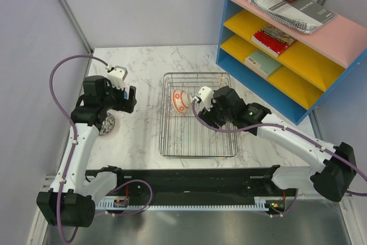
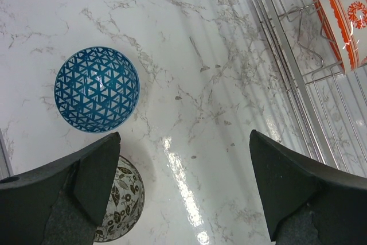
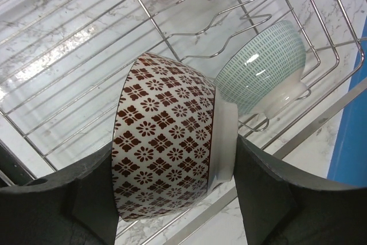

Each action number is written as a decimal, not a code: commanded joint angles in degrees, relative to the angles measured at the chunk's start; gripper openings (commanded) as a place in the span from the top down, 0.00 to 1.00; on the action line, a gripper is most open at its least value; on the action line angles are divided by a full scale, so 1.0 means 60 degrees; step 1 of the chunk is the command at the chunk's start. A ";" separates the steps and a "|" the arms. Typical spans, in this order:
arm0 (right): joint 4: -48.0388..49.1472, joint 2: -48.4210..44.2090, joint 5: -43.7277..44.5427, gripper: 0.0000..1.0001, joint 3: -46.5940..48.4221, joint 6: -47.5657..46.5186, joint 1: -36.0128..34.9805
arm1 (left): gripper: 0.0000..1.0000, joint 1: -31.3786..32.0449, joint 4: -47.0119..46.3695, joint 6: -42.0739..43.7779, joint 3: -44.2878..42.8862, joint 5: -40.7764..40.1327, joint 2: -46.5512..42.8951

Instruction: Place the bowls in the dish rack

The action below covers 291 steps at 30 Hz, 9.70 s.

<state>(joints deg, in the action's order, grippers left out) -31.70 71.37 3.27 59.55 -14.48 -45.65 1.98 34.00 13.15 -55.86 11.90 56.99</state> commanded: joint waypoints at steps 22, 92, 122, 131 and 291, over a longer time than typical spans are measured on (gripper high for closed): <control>0.0450 0.0877 0.3381 1.00 -0.0652 -0.1644 -0.1298 | 0.00 -0.0066 -0.0261 0.0050 0.0227 -0.0167 -0.0402; -0.0707 0.2650 0.3412 0.02 -0.0316 -0.1820 -0.2661 | 0.00 -0.0183 -0.0320 0.0109 0.0344 0.0082 -0.0724; -0.0533 0.2754 0.2913 0.02 -0.0828 -0.1747 -0.2719 | 0.00 -0.0183 -0.0276 0.0167 0.0388 0.0155 -0.0871; 0.0111 0.2401 0.2458 0.02 -0.1311 -0.1995 -0.2734 | 0.00 -0.0183 -0.0276 0.0167 0.0388 0.0199 -0.0915; 0.3350 -0.0089 0.4465 0.02 -0.3040 -0.3475 -0.1342 | 0.00 -0.1560 -0.3029 0.1485 -0.1750 -0.3229 0.6306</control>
<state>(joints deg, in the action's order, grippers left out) -16.62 69.36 26.68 42.02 -34.61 -54.22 -6.26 18.55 19.75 -64.07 -7.42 93.58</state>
